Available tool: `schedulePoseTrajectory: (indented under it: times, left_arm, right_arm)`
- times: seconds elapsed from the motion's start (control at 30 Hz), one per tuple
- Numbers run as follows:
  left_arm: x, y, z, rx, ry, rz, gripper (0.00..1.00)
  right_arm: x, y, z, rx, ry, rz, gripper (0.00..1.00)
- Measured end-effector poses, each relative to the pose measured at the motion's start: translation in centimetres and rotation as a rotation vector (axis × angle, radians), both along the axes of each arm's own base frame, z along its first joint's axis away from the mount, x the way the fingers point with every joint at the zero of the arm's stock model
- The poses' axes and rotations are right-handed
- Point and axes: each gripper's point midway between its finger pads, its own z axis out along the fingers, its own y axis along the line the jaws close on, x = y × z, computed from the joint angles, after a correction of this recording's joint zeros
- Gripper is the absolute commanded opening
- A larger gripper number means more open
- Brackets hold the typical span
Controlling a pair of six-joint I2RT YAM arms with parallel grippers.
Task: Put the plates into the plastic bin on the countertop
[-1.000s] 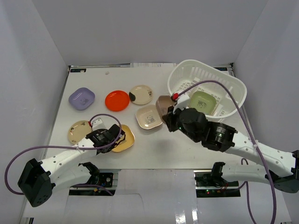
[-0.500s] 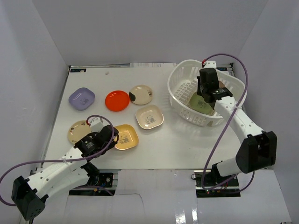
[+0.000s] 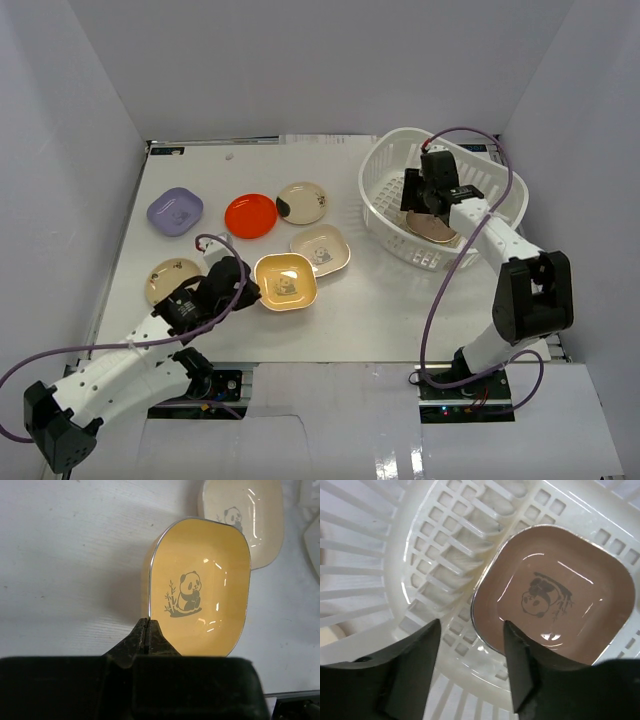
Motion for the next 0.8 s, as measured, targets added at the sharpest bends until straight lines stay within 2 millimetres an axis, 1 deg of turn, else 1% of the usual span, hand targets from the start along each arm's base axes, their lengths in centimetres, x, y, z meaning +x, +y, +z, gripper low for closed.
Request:
schedulePoseTrajectory:
  times: [0.03, 0.1, 0.2, 0.23, 0.27, 0.3, 0.33, 0.37, 0.4, 0.43, 0.47, 0.5, 0.53, 0.57, 0.6, 0.63, 0.73, 0.77, 0.8]
  left_arm:
    - [0.2, -0.3, 0.5, -0.008, -0.008, -0.010, 0.00]
    - [0.7, -1.2, 1.7, -0.032, -0.030, -0.031, 0.00]
    - [1.9, -2.9, 4.0, -0.080, -0.076, -0.063, 0.00]
    - [2.2, -3.4, 4.6, -0.095, -0.088, -0.073, 0.00]
    - [2.6, -4.0, 5.3, -0.109, -0.101, -0.085, 0.00]
    - [3.0, -4.7, 5.9, -0.122, -0.111, -0.096, 0.00]
    - [3.4, -5.2, 6.5, -0.134, -0.121, -0.105, 0.00]
    - [3.8, -5.8, 7.0, -0.142, -0.129, -0.115, 0.00]
    - [4.2, -6.3, 7.4, -0.151, -0.137, -0.123, 0.00]
    - [4.5, -6.7, 7.7, -0.159, -0.143, -0.129, 0.00]
    - [4.7, -7.2, 8.0, -0.169, -0.150, -0.138, 0.00]
    - [4.8, -7.5, 8.2, -0.179, -0.154, -0.147, 0.00]
    - [4.9, -7.8, 8.4, -0.188, -0.158, -0.155, 0.00]
    - [4.9, -8.0, 8.4, -0.195, -0.159, -0.162, 0.00]
    - [4.9, -8.3, 8.6, -0.206, -0.162, -0.172, 0.00]
    - [4.9, -8.6, 8.7, -0.215, -0.163, -0.180, 0.00]
    - [4.8, -9.2, 9.3, -0.245, -0.175, -0.206, 0.00]
    - [4.8, -9.4, 9.6, -0.256, -0.180, -0.213, 0.00]
    - [4.7, -9.6, 9.8, -0.263, -0.184, -0.219, 0.00]
  right_arm:
    - [-0.2, 0.2, 0.5, 0.016, -0.010, 0.009, 0.66]
    - [-1.0, 0.7, 2.0, 0.050, -0.045, 0.031, 0.68]
    - [-3.3, 2.1, 5.5, 0.126, -0.135, 0.093, 0.69]
    - [-4.5, 3.4, 7.1, 0.172, -0.188, 0.146, 0.72]
    - [-6.2, 4.9, 8.5, 0.214, -0.226, 0.211, 0.76]
    - [-8.2, 6.9, 9.7, 0.258, -0.254, 0.291, 0.86]
    - [-10.2, 8.9, 10.8, 0.300, -0.276, 0.370, 0.91]
    - [-11.8, 10.5, 11.5, 0.331, -0.295, 0.441, 0.93]
    - [-13.9, 12.4, 11.9, 0.367, -0.298, 0.524, 0.94]
    - [-15.4, 13.5, 11.9, 0.391, -0.292, 0.583, 0.93]
    - [-16.8, 14.5, 11.5, 0.414, -0.275, 0.633, 0.92]
    - [-17.6, 15.0, 11.0, 0.426, -0.254, 0.653, 0.87]
    - [-18.0, 15.2, 10.2, 0.428, -0.231, 0.663, 0.84]
    - [-18.2, 15.4, 9.5, 0.429, -0.206, 0.663, 0.81]
    - [-18.3, 15.5, 8.8, 0.428, -0.182, 0.659, 0.74]
    - [-18.3, 15.6, 8.1, 0.422, -0.161, 0.655, 0.70]
    - [-18.1, 15.8, 7.1, 0.414, -0.129, 0.641, 0.61]
    - [-18.0, 15.9, 6.9, 0.415, -0.122, 0.637, 0.47]
    - [-18.0, 15.9, 6.7, 0.414, -0.117, 0.636, 0.39]
